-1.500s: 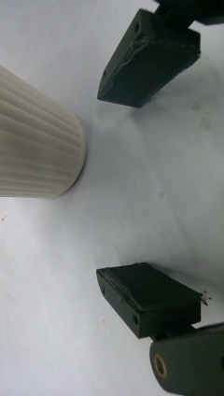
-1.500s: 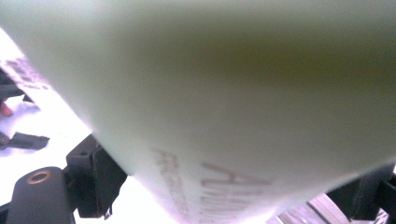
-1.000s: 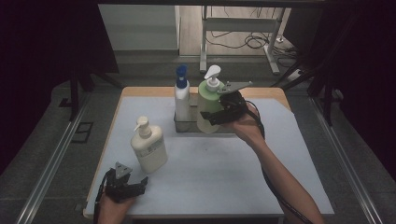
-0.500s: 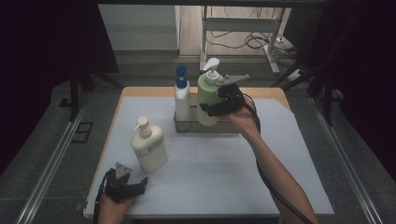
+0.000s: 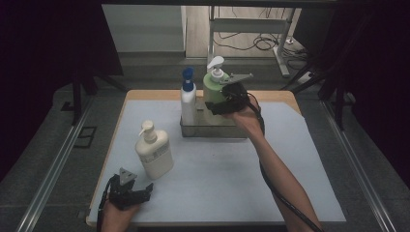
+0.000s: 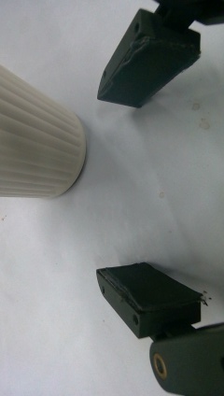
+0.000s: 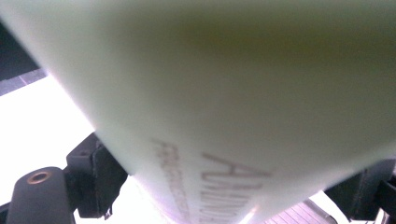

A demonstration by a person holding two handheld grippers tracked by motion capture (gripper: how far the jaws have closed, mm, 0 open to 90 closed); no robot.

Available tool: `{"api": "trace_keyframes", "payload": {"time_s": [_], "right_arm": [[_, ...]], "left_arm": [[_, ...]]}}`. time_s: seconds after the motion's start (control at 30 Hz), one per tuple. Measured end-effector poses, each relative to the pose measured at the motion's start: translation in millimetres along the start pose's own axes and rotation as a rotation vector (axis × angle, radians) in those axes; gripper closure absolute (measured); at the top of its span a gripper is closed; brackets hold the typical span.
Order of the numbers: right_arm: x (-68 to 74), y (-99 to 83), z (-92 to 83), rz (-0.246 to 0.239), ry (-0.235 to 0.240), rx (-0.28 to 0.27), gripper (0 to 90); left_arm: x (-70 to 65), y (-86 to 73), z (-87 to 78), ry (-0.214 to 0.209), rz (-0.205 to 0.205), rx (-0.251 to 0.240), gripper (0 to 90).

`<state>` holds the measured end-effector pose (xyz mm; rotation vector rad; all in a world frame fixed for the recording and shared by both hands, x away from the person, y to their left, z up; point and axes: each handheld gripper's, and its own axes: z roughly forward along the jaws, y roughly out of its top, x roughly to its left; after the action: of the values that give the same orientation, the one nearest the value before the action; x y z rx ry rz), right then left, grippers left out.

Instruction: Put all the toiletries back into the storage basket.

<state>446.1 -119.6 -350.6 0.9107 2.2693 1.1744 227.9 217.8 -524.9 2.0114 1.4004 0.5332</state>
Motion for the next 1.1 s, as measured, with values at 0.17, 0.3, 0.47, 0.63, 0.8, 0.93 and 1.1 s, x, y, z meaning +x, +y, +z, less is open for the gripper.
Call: {"api": "trace_keyframes", "payload": {"time_s": [0.17,0.3,0.47,0.63,0.8,0.93,1.1], "right_arm": [[-2.3,-0.6,9.8,0.004,-0.011,0.011,12.9],[-5.1,-2.9,16.9,0.010,-0.019,0.011,12.9],[-8.7,-8.4,27.2,0.011,-0.023,0.018,12.9],[-9.3,-12.0,32.4,0.013,-0.022,0.027,12.9],[-8.9,-16.2,37.8,0.002,-0.013,0.040,12.9],[-7.6,-18.3,40.5,0.004,0.000,0.049,12.9],[-7.3,-20.5,43.1,0.001,0.007,0.056,12.9]], "left_arm": [[0.1,0.1,0.0,0.001,0.000,0.001,13.4],[0.1,0.2,0.1,-0.001,-0.001,0.000,13.4],[0.3,0.2,-0.1,-0.001,0.000,0.002,13.4],[0.3,0.2,-0.1,-0.001,0.001,0.002,13.4],[0.2,0.2,0.0,-0.001,0.001,0.002,13.4],[0.3,0.2,-0.1,-0.001,0.001,0.002,13.4],[0.1,0.2,0.1,-0.001,-0.001,0.000,13.4]]}}
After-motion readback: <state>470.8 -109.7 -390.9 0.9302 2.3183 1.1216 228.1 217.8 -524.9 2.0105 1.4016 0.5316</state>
